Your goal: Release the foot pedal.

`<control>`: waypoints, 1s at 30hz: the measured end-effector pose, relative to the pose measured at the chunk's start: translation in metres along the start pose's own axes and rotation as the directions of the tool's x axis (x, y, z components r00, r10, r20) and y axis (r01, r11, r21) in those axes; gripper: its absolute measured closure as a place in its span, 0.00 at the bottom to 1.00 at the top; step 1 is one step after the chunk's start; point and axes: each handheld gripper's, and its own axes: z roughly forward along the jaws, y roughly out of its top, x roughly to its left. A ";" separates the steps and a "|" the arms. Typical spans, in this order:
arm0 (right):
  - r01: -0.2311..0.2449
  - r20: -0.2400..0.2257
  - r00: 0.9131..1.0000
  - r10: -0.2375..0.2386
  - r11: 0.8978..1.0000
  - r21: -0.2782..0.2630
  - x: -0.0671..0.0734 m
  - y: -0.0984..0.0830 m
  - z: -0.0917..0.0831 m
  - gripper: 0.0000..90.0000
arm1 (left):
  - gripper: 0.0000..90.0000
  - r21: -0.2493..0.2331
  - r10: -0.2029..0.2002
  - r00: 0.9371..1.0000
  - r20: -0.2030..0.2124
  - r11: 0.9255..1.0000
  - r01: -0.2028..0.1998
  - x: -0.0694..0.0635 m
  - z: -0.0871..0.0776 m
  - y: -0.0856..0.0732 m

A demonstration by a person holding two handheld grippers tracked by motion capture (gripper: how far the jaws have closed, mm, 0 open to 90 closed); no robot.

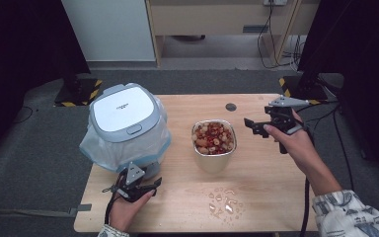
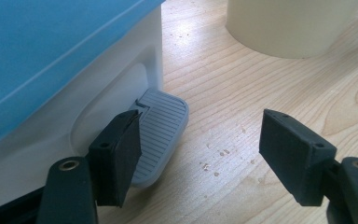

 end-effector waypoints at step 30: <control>-0.086 0.086 0.994 0.074 0.985 0.149 0.003 -0.114 0.014 0.08 | 0.31 0.013 0.012 1.000 -0.020 1.000 -0.012 0.001 0.001 -0.001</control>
